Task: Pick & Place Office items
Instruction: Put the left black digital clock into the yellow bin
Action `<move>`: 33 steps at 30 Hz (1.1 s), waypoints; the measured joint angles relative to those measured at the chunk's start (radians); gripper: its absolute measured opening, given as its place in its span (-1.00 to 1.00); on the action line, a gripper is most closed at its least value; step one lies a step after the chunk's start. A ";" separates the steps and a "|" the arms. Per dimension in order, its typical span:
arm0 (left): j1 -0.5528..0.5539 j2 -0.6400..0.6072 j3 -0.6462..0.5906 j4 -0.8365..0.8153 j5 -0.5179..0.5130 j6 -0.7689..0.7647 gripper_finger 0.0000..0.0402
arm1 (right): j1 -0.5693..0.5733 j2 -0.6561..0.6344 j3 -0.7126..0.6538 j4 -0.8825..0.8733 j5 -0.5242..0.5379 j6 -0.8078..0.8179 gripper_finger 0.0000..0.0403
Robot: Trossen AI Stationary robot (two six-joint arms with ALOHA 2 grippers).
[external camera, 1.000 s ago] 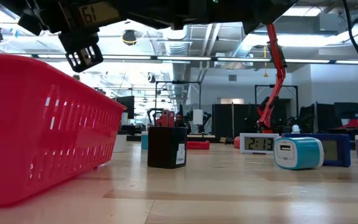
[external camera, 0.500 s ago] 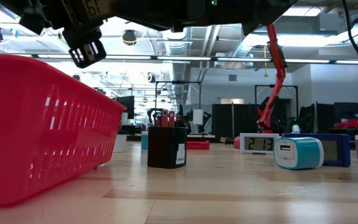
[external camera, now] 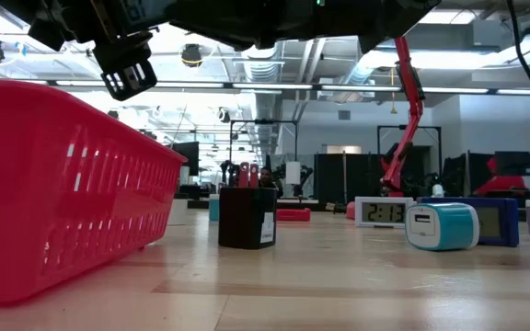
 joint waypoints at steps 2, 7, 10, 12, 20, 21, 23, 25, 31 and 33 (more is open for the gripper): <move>0.004 0.000 0.000 -0.002 -0.001 0.014 0.09 | 0.000 0.000 0.000 -0.021 0.011 0.062 -0.73; 0.008 0.000 0.000 -0.005 -0.009 0.125 0.33 | -0.002 0.000 0.000 -0.088 0.071 0.294 -0.72; -0.003 0.000 -0.008 -0.006 -0.013 0.261 0.43 | -0.008 0.000 0.000 -0.112 0.072 0.453 -0.72; -0.005 0.000 -0.019 -0.006 -0.032 0.348 0.47 | -0.008 0.000 0.000 -0.124 0.073 0.528 -0.72; -0.004 0.000 -0.051 -0.002 -0.223 0.444 0.52 | -0.013 0.000 0.000 -0.193 0.157 0.666 -0.71; -0.003 0.000 -0.051 0.001 -0.245 0.432 0.52 | -0.016 0.000 0.000 -0.217 0.184 0.678 -0.71; -0.003 0.000 -0.051 -0.002 -0.275 0.407 0.51 | -0.026 0.000 0.000 -0.246 0.220 0.695 -0.71; -0.003 0.000 -0.051 -0.018 -0.301 0.400 0.49 | -0.034 0.000 0.000 -0.245 0.227 0.697 -0.71; -0.003 0.000 -0.052 -0.047 -0.405 0.396 0.39 | -0.046 0.000 0.000 -0.209 0.227 0.697 -0.71; -0.003 0.000 -0.052 -0.047 -0.407 0.396 0.33 | -0.050 0.000 0.000 -0.217 0.227 0.707 -0.71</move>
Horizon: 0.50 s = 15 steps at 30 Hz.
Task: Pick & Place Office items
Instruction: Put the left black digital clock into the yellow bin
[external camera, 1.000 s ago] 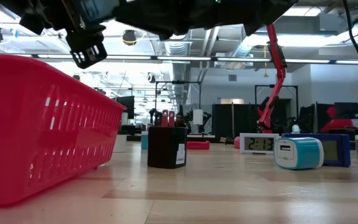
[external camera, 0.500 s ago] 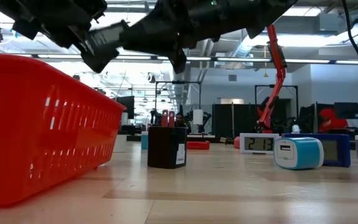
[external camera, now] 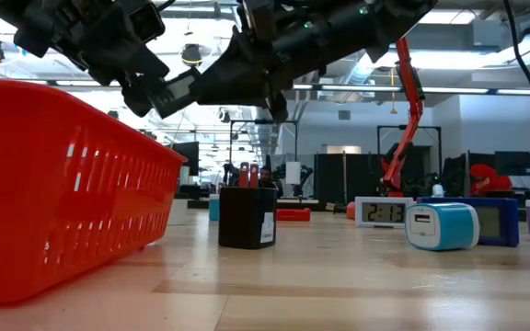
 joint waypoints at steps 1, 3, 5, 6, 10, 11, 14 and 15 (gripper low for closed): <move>0.000 0.000 0.000 -0.003 0.000 0.000 0.29 | -0.003 0.000 0.000 0.000 0.000 0.001 -0.71; 0.000 0.000 0.000 -0.016 -0.001 0.000 0.19 | -0.004 0.000 0.000 0.003 0.000 0.001 -0.71; 0.000 0.000 0.000 -0.030 -0.003 0.000 0.07 | -0.006 0.000 0.000 0.001 0.001 0.001 -0.71; 0.000 0.000 0.000 -0.033 -0.004 0.000 0.00 | -0.006 0.000 0.000 0.001 0.000 0.001 -0.71; 0.000 0.000 0.000 -0.029 -0.003 0.000 -0.28 | -0.004 0.000 0.000 0.001 0.000 0.001 -0.71; 0.000 0.000 0.000 -0.029 -0.003 0.000 -0.34 | -0.004 0.000 0.000 0.002 0.000 0.001 -0.71; 0.000 0.000 0.000 -0.030 -0.005 -0.001 -0.54 | -0.004 0.000 0.000 0.002 -0.002 0.001 -0.71; 0.000 0.000 0.000 -0.031 -0.007 -0.005 -0.61 | -0.003 0.000 0.000 0.002 -0.001 0.000 -0.71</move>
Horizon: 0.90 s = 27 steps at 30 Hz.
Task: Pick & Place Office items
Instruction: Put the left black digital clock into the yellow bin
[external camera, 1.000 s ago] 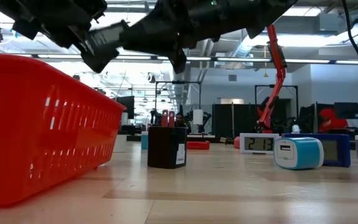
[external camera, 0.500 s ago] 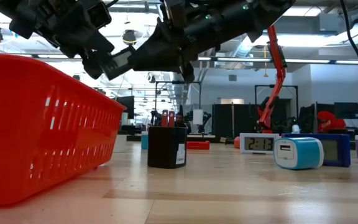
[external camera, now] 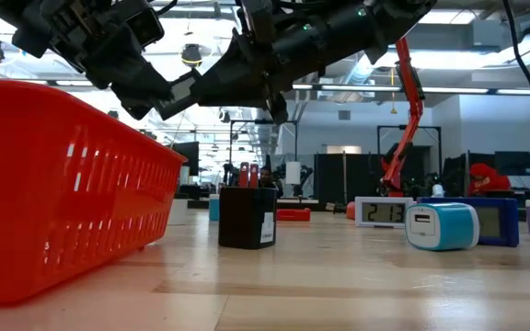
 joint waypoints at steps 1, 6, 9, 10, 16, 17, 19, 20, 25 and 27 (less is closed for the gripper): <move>0.000 0.000 0.000 -0.001 0.000 -0.003 -0.67 | 0.000 0.000 0.000 0.000 0.001 -0.003 -0.71; 0.000 0.000 0.000 -0.007 -0.003 -0.001 -0.78 | 0.003 0.000 0.000 0.000 0.000 -0.066 -0.65; 0.000 0.000 0.000 -0.012 0.014 -0.005 -0.78 | 0.008 0.000 0.000 0.003 -0.022 -0.091 -0.58; 0.000 0.000 0.000 -0.019 0.033 -0.006 -0.78 | 0.008 0.000 0.000 0.000 -0.037 -0.090 -0.56; -0.005 -0.020 -0.001 -0.035 0.093 -0.057 -0.78 | 0.001 -0.017 0.001 -0.058 -0.084 -0.103 -0.23; -0.013 -0.032 0.000 -0.047 0.104 -0.060 -0.78 | 0.001 -0.026 0.001 -0.098 -0.081 -0.111 -0.15; -0.039 -0.040 0.026 -0.123 0.107 -0.062 -0.78 | 0.000 -0.050 0.000 -0.168 -0.071 -0.137 0.02; -0.059 -0.047 0.042 -0.185 0.097 -0.077 -0.78 | 0.001 -0.067 -0.004 -0.185 -0.054 -0.151 0.09; -0.222 -0.047 0.147 -0.402 -0.039 -0.175 -0.78 | 0.023 -0.152 -0.041 -0.174 0.040 -0.225 0.30; -0.296 -0.035 0.172 -0.458 -0.098 -0.246 -0.78 | 0.030 -0.169 -0.065 -0.168 0.056 -0.224 0.31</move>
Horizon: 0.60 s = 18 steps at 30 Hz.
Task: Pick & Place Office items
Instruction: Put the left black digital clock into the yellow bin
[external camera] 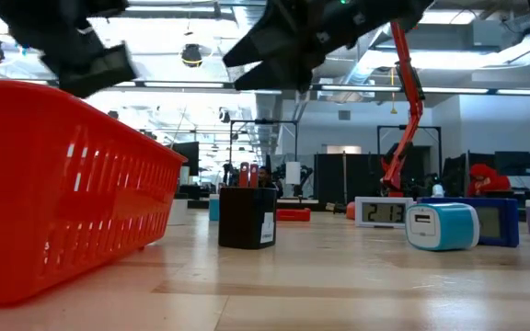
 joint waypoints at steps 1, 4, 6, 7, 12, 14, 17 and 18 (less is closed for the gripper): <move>-0.036 0.004 0.010 -0.025 -0.023 -0.037 -0.78 | -0.001 -0.002 -0.013 0.011 0.008 0.002 0.32; -0.141 0.030 0.028 -0.042 -0.068 -0.153 -0.78 | -0.009 -0.003 -0.032 0.006 0.029 0.009 0.32; -0.205 0.054 0.044 -0.053 -0.084 -0.215 -0.78 | -0.021 0.005 -0.037 0.017 0.032 0.038 0.32; -0.234 0.071 0.058 -0.052 -0.099 -0.247 -0.78 | -0.028 0.006 -0.044 0.011 0.032 0.058 0.32; -0.350 0.177 0.154 -0.157 -0.182 -0.374 -0.78 | -0.060 0.008 -0.086 0.015 0.029 0.136 0.32; -0.385 0.231 0.190 -0.199 -0.204 -0.421 -0.78 | -0.069 0.009 -0.099 0.013 0.029 0.160 0.32; -0.423 0.311 0.208 -0.219 -0.209 -0.479 -0.78 | -0.081 0.019 -0.097 0.023 0.029 0.172 0.32; -0.434 0.339 0.212 -0.219 -0.208 -0.494 -0.78 | -0.083 0.022 -0.098 0.018 0.029 0.172 0.32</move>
